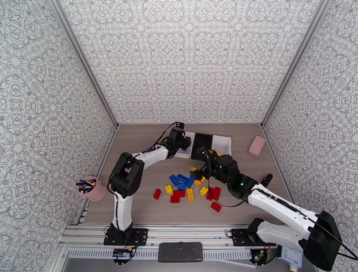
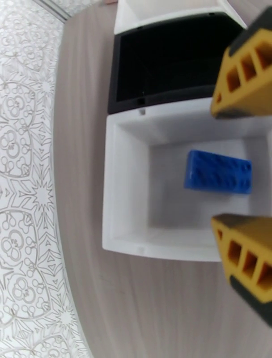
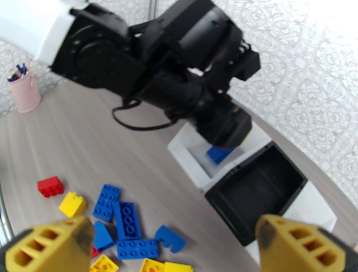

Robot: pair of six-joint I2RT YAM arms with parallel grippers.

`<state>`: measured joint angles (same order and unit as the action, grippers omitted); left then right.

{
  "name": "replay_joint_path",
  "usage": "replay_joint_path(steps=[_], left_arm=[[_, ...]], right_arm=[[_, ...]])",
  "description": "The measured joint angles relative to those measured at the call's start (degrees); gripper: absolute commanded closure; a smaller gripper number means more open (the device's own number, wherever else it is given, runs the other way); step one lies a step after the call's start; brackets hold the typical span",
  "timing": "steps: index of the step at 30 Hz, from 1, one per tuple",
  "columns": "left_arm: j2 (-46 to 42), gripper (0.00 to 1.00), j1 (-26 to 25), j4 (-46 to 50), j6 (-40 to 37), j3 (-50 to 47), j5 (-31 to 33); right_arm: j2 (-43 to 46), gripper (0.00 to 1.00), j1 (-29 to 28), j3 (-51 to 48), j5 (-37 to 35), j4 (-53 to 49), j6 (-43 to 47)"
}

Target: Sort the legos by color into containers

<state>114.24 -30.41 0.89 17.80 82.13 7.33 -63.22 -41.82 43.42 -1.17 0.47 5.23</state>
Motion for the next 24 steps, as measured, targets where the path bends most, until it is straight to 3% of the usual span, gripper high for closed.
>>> replay_joint_path(steps=[7, 14, 24], left_arm=[[-15.45, 0.01, -2.58, -0.83, -1.75, -9.99, 1.03], [-32.20, 0.00, -5.22, -0.44, -2.91, -23.67, 1.18], [-51.84, 0.01, -6.84, 4.74, -10.08, -36.33, -6.91]], right_arm=[[0.76, 0.00, 1.09, 0.20, -5.03, -3.48, -6.91], [-2.38, 0.00, 1.84, 2.95, -11.50, -8.48, -14.23], [-6.67, 0.02, 2.58, 4.07, -14.73, -18.38, -23.76]])
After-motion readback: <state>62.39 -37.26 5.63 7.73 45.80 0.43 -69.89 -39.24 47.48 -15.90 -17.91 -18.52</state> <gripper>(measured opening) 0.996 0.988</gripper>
